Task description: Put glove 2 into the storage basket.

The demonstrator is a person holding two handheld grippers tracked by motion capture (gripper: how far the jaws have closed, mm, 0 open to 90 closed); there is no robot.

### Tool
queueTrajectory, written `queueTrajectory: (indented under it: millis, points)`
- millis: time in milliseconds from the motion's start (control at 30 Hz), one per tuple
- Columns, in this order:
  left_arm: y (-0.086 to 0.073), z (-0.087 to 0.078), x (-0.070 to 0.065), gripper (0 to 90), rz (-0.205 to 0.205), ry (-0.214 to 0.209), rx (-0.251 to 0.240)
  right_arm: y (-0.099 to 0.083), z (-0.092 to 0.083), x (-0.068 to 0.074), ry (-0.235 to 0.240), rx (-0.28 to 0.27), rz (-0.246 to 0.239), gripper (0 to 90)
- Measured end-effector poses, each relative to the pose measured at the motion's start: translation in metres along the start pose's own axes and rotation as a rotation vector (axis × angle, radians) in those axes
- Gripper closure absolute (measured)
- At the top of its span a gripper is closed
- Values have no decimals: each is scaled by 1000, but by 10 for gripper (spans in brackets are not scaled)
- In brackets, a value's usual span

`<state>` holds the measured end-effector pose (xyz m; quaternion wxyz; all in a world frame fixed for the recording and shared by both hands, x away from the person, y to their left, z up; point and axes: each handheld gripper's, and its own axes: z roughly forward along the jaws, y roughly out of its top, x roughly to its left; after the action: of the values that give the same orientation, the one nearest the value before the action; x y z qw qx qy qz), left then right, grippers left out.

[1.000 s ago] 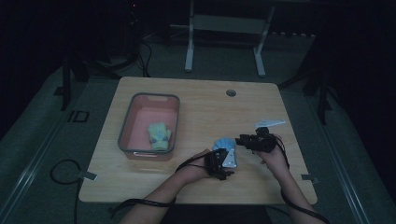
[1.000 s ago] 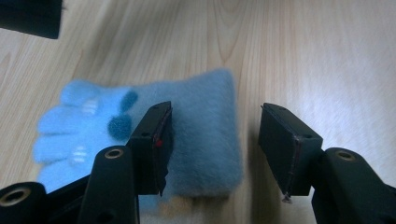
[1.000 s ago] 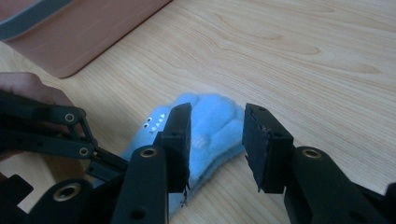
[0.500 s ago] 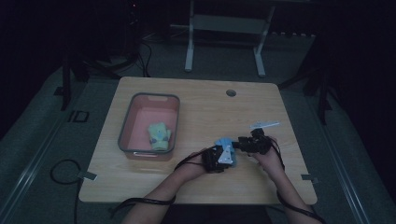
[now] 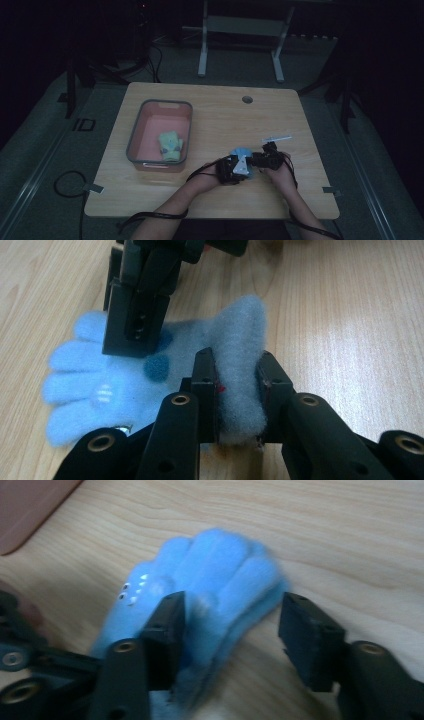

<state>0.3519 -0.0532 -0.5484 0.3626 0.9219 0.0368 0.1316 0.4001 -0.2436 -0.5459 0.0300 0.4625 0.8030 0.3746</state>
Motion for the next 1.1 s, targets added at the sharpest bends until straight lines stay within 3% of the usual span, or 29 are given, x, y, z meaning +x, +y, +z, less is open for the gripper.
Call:
queueTrajectory:
  millis: [267, 433, 500, 600, 733, 1100]
  points:
    - [-1, 0, 3, 760, -11, -20, -3, 2, 6, 5, 53, 6, 19, 538]
    - [-1, 0, 5, 762, -17, -30, -5, 7, 12, 9, 78, 19, 7, 575]
    - [-1, 0, 5, 762, -17, -31, -3, 8, 14, 9, 94, 29, 8, 648]
    - [-1, 0, 5, 762, -28, -33, 0, 9, 16, 12, 100, 44, -26, 720]
    - [1, -4, 6, 764, -45, -37, 8, 11, 13, 14, 107, 32, -41, 751]
    - [9, -28, 11, 765, -25, -41, 33, 20, 0, 20, 147, -1, -51, 764]
